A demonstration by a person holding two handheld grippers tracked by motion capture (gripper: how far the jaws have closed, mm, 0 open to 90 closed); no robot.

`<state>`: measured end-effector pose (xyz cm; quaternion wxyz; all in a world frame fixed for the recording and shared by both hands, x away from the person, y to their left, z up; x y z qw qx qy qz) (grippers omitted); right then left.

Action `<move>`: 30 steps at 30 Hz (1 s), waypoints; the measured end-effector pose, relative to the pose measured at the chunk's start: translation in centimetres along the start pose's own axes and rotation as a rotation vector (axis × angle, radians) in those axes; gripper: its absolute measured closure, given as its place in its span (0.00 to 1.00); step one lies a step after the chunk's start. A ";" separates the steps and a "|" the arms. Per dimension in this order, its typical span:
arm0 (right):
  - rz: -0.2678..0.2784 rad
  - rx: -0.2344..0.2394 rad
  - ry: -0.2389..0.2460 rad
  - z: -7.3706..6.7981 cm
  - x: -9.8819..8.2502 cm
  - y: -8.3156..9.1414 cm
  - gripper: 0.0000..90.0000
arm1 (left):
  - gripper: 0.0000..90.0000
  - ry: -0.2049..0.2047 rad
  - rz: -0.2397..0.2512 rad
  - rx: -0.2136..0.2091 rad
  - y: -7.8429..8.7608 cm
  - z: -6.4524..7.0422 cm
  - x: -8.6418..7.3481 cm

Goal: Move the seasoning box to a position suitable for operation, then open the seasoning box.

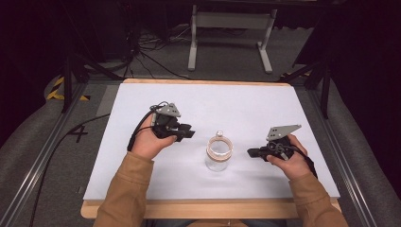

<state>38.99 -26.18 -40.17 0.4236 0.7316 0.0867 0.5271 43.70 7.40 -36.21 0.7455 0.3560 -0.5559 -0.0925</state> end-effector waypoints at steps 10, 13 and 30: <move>0.037 -0.004 -0.018 -0.8 -0.6 1.0 1.00 | 0.92 -0.018 0.020 -0.068 -2.0 -0.2 2.9; 0.031 -0.014 -0.046 -0.8 -1.2 1.1 1.00 | 0.92 -0.019 0.020 -0.101 -2.8 -0.2 3.6; 0.049 -0.055 -0.108 -1.0 -3.3 2.0 1.00 | 0.97 -0.017 0.006 -0.154 -7.8 0.7 5.2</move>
Point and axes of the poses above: each handheld gripper's, and its own axes: y roughly backward along the jaws, x roughly out of its top, z roughly to its right, the point moved 3 cm from there along -y, roughly forward along the jaws, and after that the axes turned 2 degrees about -z, right-handed, at the moved point
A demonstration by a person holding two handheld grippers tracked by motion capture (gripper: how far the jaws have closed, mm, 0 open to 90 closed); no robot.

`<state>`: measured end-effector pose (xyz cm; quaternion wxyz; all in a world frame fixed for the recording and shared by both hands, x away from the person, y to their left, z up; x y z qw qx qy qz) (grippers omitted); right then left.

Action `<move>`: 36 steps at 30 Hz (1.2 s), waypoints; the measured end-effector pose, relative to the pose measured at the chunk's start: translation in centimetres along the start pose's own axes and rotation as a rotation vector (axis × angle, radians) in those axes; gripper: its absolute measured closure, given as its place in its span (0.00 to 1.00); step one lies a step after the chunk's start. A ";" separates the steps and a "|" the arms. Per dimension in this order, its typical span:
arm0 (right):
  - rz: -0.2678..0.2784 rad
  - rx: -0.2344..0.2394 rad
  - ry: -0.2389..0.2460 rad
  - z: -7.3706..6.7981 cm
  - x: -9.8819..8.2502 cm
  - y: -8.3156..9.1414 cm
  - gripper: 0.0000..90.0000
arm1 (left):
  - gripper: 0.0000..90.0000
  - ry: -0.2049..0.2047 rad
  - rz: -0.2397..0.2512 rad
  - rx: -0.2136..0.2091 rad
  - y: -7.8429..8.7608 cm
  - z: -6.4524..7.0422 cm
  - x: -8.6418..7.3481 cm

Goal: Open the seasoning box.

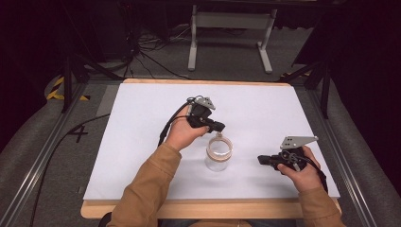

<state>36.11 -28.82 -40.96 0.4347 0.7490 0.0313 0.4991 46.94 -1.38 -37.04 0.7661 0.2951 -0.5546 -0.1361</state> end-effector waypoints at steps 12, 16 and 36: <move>-0.008 0.025 0.035 -1.1 0.4 -0.8 1.00 | 0.99 0.002 -0.018 0.006 0.0 -0.3 -0.4; -0.001 0.037 0.054 -1.8 0.9 -1.0 1.00 | 0.99 0.000 -0.018 0.007 0.0 -0.4 -0.4; 0.099 0.129 0.110 -5.7 3.6 -2.4 1.00 | 0.99 -0.018 -0.014 -0.009 0.0 -0.5 -0.5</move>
Point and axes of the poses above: each handheld gripper's, and its own axes: y roughly backward along the jaws, x roughly out of its top, z roughly to its right, the point moved 3 cm from there along -y, roughly forward along the jaws, and after that the axes turned 2 degrees about -z, right-handed, at the moved point
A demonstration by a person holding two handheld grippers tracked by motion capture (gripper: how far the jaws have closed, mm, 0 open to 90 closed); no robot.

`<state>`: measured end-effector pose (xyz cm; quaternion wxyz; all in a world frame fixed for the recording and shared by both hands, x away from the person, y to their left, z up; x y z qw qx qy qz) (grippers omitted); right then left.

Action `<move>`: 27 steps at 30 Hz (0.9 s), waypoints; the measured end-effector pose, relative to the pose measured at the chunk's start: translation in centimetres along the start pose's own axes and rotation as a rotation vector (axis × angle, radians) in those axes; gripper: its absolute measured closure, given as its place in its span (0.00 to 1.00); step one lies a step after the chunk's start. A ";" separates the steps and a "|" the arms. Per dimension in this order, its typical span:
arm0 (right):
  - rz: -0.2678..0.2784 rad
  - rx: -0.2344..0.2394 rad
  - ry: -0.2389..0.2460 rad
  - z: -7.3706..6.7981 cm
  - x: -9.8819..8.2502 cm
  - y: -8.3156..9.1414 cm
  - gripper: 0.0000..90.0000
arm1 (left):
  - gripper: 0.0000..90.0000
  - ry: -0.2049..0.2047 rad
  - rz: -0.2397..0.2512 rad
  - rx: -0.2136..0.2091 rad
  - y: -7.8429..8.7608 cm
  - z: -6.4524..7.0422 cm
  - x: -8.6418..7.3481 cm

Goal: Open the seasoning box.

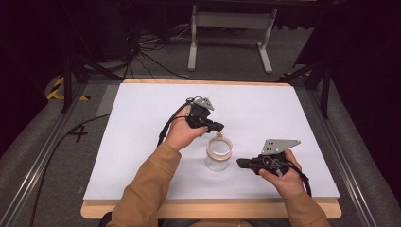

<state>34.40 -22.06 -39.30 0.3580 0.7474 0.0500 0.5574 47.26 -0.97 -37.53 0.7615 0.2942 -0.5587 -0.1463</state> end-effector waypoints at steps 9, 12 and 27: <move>0.023 0.008 0.009 -0.6 0.7 -0.8 1.00 | 1.00 0.001 -0.007 0.018 -0.4 0.0 -0.1; 0.031 0.001 0.011 -0.7 0.9 -1.1 1.00 | 1.00 0.009 -0.010 0.013 -0.5 -0.1 -0.1; 0.118 -0.086 -0.008 0.5 1.7 -1.5 1.00 | 1.00 0.033 0.007 0.004 -0.4 -0.2 -0.2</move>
Point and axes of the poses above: each handheld gripper's, and its own axes: y roughly backward along the jaws, x roughly out of its top, z roughly to its right, the point moved 3 cm from there along -y, roughly forward along the jaws, and after that the axes turned 2 degrees about -z, right-handed, at the moved point
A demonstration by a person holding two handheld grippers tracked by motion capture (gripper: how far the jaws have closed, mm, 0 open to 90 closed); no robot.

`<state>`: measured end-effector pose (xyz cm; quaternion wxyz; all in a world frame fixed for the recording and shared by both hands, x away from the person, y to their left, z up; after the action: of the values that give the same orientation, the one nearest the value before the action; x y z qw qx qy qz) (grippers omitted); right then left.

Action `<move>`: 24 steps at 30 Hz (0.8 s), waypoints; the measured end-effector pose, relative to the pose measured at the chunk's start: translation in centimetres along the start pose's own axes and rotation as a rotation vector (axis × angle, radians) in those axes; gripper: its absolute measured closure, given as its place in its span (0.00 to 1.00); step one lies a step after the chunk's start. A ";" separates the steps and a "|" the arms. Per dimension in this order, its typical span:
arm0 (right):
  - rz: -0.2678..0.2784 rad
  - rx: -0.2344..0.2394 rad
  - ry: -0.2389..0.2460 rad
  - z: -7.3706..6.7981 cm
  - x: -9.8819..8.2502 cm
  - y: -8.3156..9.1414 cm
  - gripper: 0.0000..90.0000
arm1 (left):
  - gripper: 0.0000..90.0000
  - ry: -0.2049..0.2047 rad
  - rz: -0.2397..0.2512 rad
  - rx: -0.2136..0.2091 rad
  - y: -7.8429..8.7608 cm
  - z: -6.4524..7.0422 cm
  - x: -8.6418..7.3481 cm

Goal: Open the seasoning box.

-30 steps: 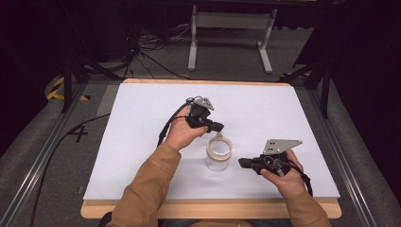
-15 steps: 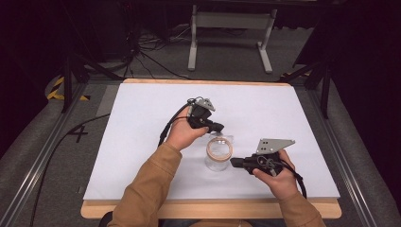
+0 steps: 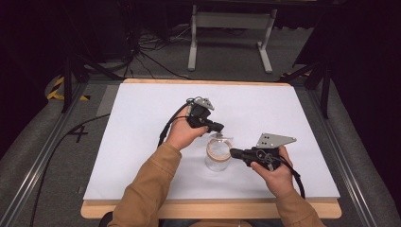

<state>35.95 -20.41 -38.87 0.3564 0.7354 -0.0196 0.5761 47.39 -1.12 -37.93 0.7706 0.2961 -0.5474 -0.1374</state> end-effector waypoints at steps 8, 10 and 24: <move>-0.002 0.005 0.018 0.0 0.3 -0.3 1.00 | 0.98 0.004 0.037 0.035 2.0 0.3 -0.3; -0.001 0.004 0.022 0.0 0.4 -0.3 1.00 | 0.98 0.003 0.039 0.040 2.4 0.4 -0.4; 0.039 0.017 0.048 1.2 2.2 0.3 1.00 | 0.95 0.043 0.071 0.108 6.9 1.7 -2.3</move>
<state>37.51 -20.44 -36.93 0.3389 0.7238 -0.0204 0.6007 44.17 5.04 -35.12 0.7696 0.3204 -0.5474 -0.0739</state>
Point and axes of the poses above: each handheld gripper's, and its own axes: y roughly backward along the jaws, x roughly out of its top, z roughly to its right, the point moved 3 cm from there along -y, roughly forward along the jaws, and after that the axes turned 2 degrees about -z, right-handed, at the moved point
